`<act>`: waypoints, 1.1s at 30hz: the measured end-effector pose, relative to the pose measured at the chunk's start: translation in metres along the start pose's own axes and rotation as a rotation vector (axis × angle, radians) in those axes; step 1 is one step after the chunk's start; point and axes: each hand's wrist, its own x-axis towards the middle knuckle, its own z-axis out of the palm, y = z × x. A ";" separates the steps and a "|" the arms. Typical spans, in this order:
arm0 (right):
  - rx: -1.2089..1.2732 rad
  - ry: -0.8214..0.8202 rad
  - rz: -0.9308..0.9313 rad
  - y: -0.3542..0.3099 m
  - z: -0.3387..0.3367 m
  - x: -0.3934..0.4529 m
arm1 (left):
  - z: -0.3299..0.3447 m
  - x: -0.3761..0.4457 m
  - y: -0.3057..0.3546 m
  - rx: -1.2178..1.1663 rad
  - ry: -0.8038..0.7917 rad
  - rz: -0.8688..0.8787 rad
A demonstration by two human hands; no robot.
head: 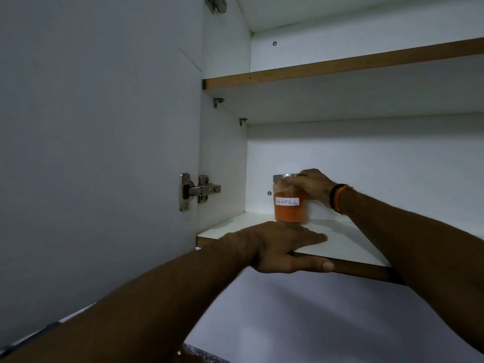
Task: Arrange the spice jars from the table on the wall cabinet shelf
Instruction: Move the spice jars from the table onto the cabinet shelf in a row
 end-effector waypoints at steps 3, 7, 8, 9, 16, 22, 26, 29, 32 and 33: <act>-0.018 -0.049 0.014 -0.003 0.008 0.009 | 0.000 0.000 0.000 -0.001 0.006 0.006; -0.006 -0.060 0.018 -0.008 0.018 0.019 | -0.002 0.000 0.000 -0.004 0.010 0.013; -0.027 -0.064 0.017 -0.009 0.019 0.022 | -0.002 0.000 0.000 -0.006 0.014 0.015; -0.056 -0.071 0.018 -0.010 0.019 0.024 | -0.002 0.000 0.000 -0.008 0.017 0.016; -0.108 -0.105 0.044 -0.020 0.027 0.032 | 0.000 0.000 -0.002 0.002 0.036 0.016; -0.114 -0.018 -0.020 -0.020 0.039 0.032 | 0.001 0.000 -0.003 -0.011 0.070 0.038; -0.065 -0.002 -0.003 -0.019 0.041 0.032 | 0.001 0.000 -0.004 0.011 0.083 0.042; -0.068 0.004 0.007 -0.019 0.043 0.031 | 0.002 0.001 -0.005 0.015 0.082 0.045; -0.091 0.012 0.013 -0.018 0.041 0.022 | 0.003 0.001 -0.006 0.016 0.092 0.045; -0.081 0.012 0.016 -0.018 0.039 0.018 | 0.003 0.001 -0.006 0.016 0.093 0.042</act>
